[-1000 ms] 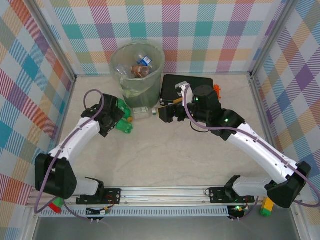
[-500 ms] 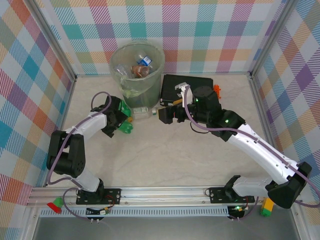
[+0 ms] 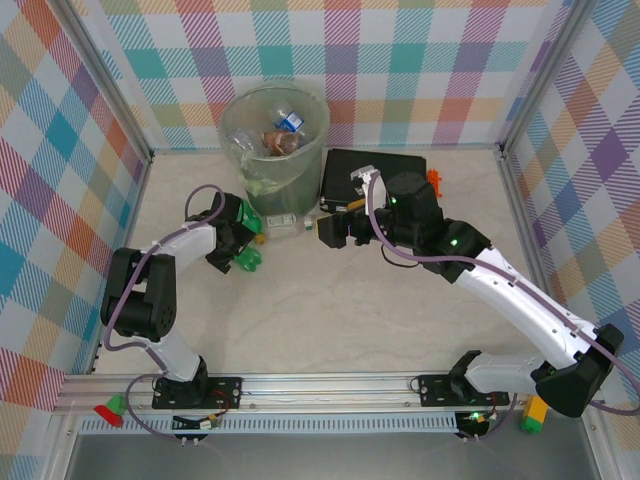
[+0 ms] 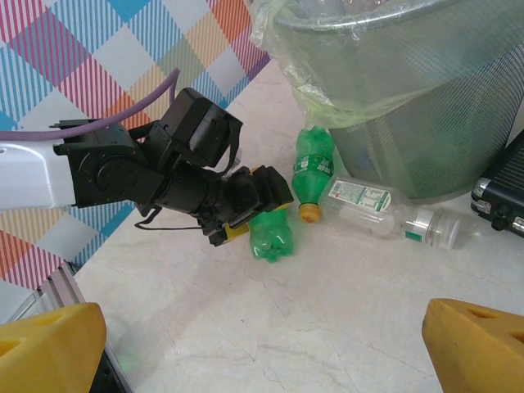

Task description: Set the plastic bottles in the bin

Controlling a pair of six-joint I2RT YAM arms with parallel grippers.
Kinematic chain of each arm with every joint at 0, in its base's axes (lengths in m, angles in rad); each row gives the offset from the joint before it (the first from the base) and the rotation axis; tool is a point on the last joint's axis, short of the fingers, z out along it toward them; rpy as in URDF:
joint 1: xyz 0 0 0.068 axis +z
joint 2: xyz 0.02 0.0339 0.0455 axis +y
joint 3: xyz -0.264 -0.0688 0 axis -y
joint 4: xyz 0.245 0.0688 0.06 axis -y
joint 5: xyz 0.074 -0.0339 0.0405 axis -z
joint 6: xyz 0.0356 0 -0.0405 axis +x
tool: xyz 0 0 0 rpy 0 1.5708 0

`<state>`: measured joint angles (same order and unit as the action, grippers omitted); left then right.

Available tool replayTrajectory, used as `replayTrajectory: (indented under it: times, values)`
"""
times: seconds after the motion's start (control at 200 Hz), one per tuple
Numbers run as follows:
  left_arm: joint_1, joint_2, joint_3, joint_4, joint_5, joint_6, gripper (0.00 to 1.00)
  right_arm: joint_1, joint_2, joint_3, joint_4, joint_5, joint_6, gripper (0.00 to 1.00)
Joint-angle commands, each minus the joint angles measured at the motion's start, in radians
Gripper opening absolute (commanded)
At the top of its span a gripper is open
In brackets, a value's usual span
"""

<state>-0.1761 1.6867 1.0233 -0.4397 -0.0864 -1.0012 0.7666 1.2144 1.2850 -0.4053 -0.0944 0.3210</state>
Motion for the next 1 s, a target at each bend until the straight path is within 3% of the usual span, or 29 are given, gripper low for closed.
replayTrajectory:
  times: [0.0, 0.135, 0.36, 0.995]
  values:
    - [0.013, 0.017, -0.015, 0.013, 0.011, 0.016, 0.84, 0.005, -0.01, 0.031, 0.003, 0.008, -0.019, 0.99]
    - [0.013, 0.01, -0.033, 0.02, 0.011, 0.018, 0.81, 0.005, -0.009, 0.033, 0.002, 0.015, -0.021, 0.99]
    - [0.013, -0.047, -0.042, -0.009, -0.012, 0.035, 0.67, 0.005, -0.017, 0.028, 0.0, 0.022, -0.014, 0.99]
    - [0.011, -0.404, 0.043, -0.185, -0.01, 0.052, 0.64, 0.005, -0.037, 0.027, 0.019, 0.021, -0.01, 0.99]
